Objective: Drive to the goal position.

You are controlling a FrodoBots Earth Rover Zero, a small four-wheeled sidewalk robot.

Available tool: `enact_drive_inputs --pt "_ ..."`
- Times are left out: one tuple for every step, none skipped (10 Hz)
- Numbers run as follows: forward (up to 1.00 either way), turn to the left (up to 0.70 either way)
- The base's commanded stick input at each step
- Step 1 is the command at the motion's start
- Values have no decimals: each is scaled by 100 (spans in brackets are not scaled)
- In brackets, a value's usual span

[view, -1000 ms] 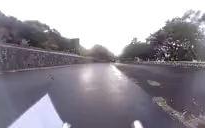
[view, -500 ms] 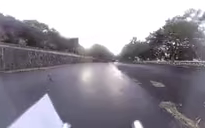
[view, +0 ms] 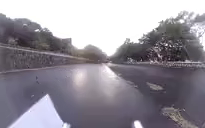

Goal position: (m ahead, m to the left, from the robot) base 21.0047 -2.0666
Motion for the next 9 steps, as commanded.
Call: enact_drive_inputs --pt "50 0" --pt "50 -14" --pt "50 -32" --pt "50 -31" --pt "50 0" --pt "50 0" --pt "50 0" --pt "50 0" --pt "50 0"
